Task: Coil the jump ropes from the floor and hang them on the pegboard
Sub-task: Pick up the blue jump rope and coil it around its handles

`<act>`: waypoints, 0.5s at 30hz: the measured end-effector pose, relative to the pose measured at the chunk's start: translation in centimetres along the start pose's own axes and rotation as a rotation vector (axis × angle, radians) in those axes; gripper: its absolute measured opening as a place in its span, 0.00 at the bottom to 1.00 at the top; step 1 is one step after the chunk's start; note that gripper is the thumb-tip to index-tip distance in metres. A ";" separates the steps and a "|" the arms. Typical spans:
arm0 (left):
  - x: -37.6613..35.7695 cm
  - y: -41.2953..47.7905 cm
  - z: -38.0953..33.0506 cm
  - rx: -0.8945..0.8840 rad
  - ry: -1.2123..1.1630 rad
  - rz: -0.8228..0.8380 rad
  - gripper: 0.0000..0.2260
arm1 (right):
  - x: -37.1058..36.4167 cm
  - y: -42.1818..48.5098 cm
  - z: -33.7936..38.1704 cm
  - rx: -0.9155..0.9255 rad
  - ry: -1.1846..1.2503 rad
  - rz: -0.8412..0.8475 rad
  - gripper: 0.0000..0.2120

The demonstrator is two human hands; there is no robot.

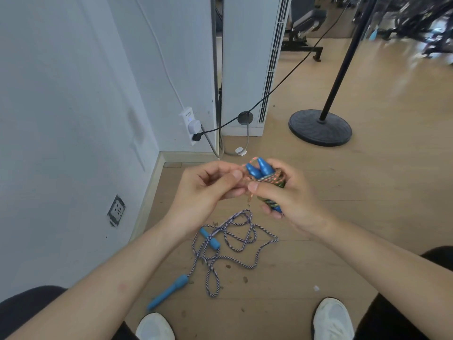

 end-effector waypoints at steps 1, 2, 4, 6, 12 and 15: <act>0.2 0.0 -0.1 -0.015 0.018 0.028 0.07 | 0.1 0.1 0.0 -0.036 0.048 0.010 0.12; 0.5 0.1 -0.1 -0.045 0.055 0.053 0.07 | 0.1 0.2 0.0 -0.070 0.085 0.024 0.12; 0.7 0.1 -0.3 -0.114 0.154 0.085 0.08 | 0.1 0.2 -0.1 -0.120 0.134 0.069 0.13; 0.8 0.2 -0.4 -0.145 0.222 0.082 0.09 | 0.0 0.1 -0.1 -0.159 0.180 0.108 0.11; 2.1 1.0 -0.6 -0.165 0.429 0.096 0.04 | 0.3 0.2 -0.4 -0.175 0.232 0.204 0.12; 3.3 1.6 -1.1 -0.139 0.398 0.003 0.05 | 0.6 0.3 -0.4 -0.142 0.197 0.215 0.09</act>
Point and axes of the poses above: each hand's wrist, its own y-axis towards the middle knuckle, its own x-axis out of the back of the hand, z = x × y, the point moved 1 cm from there along y, towards the middle knuckle, and after that the axes turned 2 degrees about -x, right-handed, at the moved point
